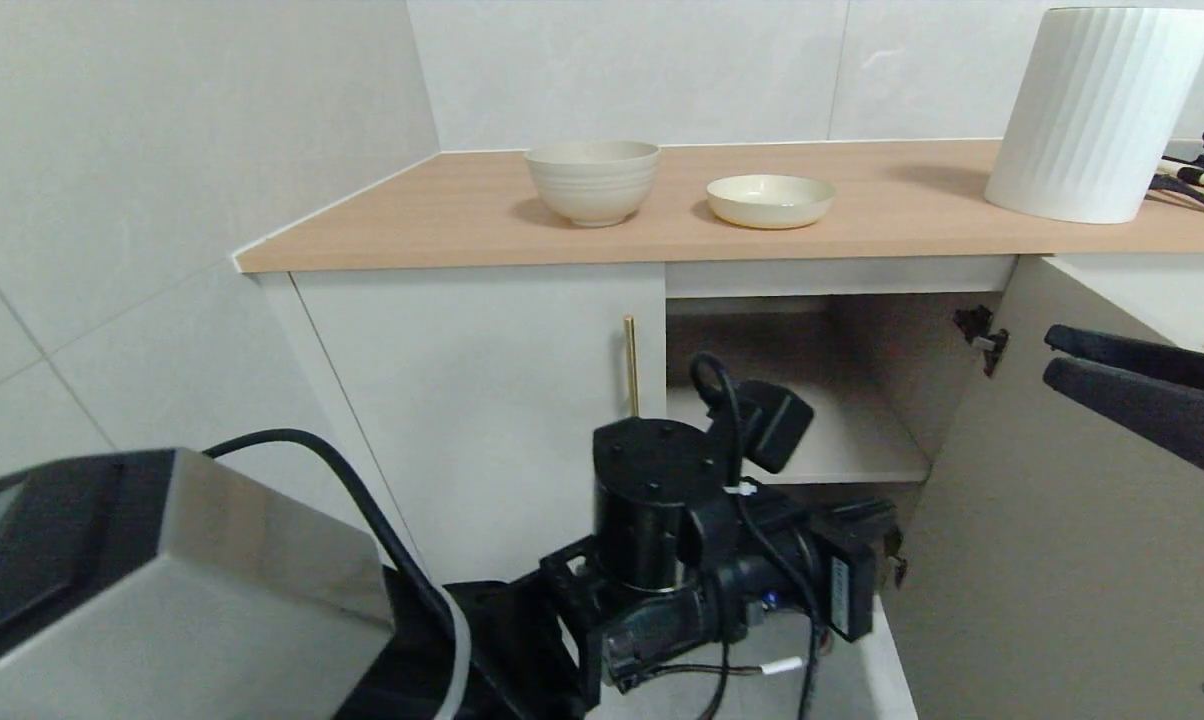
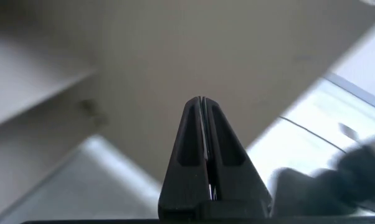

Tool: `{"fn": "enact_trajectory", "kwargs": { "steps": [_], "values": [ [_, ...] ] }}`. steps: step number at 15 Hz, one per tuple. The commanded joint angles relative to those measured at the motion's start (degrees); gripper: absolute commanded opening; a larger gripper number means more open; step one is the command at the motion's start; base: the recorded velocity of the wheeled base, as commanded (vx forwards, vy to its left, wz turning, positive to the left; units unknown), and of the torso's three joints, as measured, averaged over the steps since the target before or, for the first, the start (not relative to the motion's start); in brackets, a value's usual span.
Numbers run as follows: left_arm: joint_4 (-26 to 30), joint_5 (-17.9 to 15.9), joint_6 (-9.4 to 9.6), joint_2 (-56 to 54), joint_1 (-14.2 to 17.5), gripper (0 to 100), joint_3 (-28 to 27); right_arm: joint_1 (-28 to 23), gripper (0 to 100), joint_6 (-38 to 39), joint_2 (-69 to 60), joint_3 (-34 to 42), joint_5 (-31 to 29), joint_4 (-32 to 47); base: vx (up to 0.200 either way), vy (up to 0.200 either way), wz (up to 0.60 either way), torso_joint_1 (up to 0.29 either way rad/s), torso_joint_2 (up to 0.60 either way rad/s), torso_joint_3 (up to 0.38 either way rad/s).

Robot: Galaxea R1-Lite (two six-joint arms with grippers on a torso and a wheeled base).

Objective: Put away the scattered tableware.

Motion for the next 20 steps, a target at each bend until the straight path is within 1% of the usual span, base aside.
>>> {"fn": "enact_trajectory", "kwargs": {
  "steps": [1, 2, 3, 5, 7, 8, 9, 10, 11, 12, 13, 14, 15, 16, 17, 18, 19, 20],
  "values": [
    [-0.6, 0.3, 0.03, -4.6, 6.7, 0, 5.4, 0.0, 100, 0.0, 4.2, -0.2, 0.0, 0.0, 0.000, 0.000, 0.00, 0.000, 0.00, 0.000],
    [-0.7, 0.3, 0.03, -7.6, 10.9, 0, 9.2, 0.0, 100, 0.0, 6.9, -1.1, -0.2, 0.0, 0.000, 0.000, 0.00, 0.000, 0.00, 0.000],
    [-0.7, 0.1, 0.03, -10.5, 14.4, 0, 12.6, -0.2, 100, 0.0, 10.0, -2.4, -0.4, -0.1, 0.000, 0.000, 0.00, 0.000, 0.00, 0.000],
    [-0.6, -0.1, 0.12, -15.4, 20.3, 0, 18.7, -1.1, 100, -0.1, 16.4, -5.8, -2.1, -0.1, 0.000, 0.000, 0.00, 0.000, 0.00, 0.000],
    [-0.5, -0.1, 0.39, -20.1, 25.6, 0, 23.6, -1.1, 100, -0.5, 21.0, -8.2, -2.4, 0.0, 0.000, 0.000, 0.00, 0.000, 0.00, 0.000],
    [-0.5, -0.1, 0.83, -22.6, 28.0, 0, 25.0, -1.1, 100, -0.9, 22.5, -9.7, -2.4, 0.5, 0.000, 0.000, 0.00, 0.000, 0.00, 0.000],
    [-0.4, -0.2, 2.14, -24.4, 29.8, 0, 25.7, -1.2, 100, -2.7, 23.4, -11.8, -2.5, 2.8, 0.000, 0.000, 0.00, 0.000, 0.00, 0.000],
    [-0.3, -0.2, 3.73, -25.7, 31.2, 0, 25.7, -1.8, 100, -6.3, 24.9, -15.1, -2.9, 6.9, 0.000, 0.000, 0.00, 0.000, 0.00, 0.000],
    [0.6, -0.1, 5.22, -25.6, 31.7, 0, 24.6, -3.1, 100, -9.5, 26.3, -19.1, -5.5, 11.1, 0.000, 0.000, 0.00, 0.000, 0.00, 0.000],
    [2.0, -0.2, 7.42, -25.9, 31.7, 0, 23.5, -3.1, 100, -10.5, 27.0, -21.5, -9.0, 13.3, 0.000, 0.000, 0.00, 0.000, 0.00, 0.000],
    [8.4, 0.0, 9.79, -26.0, 31.8, 0, 19.4, -2.8, 100, -10.4, 27.9, -24.2, -12.7, 14.5, 0.000, 0.000, 0.00, 0.000, 0.00, 0.000],
    [14.7, 0.2, 9.97, -27.1, 31.8, 0, 17.5, -2.1, 100, -10.1, 27.3, -23.6, -13.1, 14.6, 0.000, 0.000, 0.00, 0.000, 0.00, 0.000],
    [19.8, 0.2, 9.97, -28.1, 31.8, 0, 16.5, -1.8, 100, -8.8, 26.3, -21.4, -13.1, 14.5, 0.000, 0.000, 0.00, 0.000, 0.00, 0.000],
    [23.8, 0.1, 9.88, -28.7, 32.2, 0, 15.2, -1.8, 100, -7.7, 26.2, -20.8, -13.5, 14.5, 0.000, 0.000, 0.00, 0.000, 0.00, 0.000],
    [26.3, 0.3, 9.79, -29.0, 32.2, 100, 14.7, -1.8, 100, -7.6, 25.0, -20.3, -14.5, 14.7, 0.000, 0.000, 0.00, 0.000, 0.00, 0.000],
    [26.3, 0.3, 9.61, -29.4, 32.2, 100, 14.7, -1.8, 100, -7.6, 24.2, -20.3, -15.6, 14.8, 0.000, 0.000, 0.00, 0.000, 0.00, 0.000],
    [26.7, 0.3, 9.00, -30.3, 32.2, 100, 14.7, -1.8, 100, -7.5, 23.3, -20.3, -16.6, 15.0, 0.000, 0.000, 0.00, 0.000, 0.00, 0.000],
    [26.7, 0.3, 7.77, -31.3, 32.2, 100, 14.1, -1.9, 100, -7.5, 22.3, -20.4, -16.9, 16.1, 0.000, 0.000, 0.00, 0.000, 0.00, 0.000]
  ]
}}
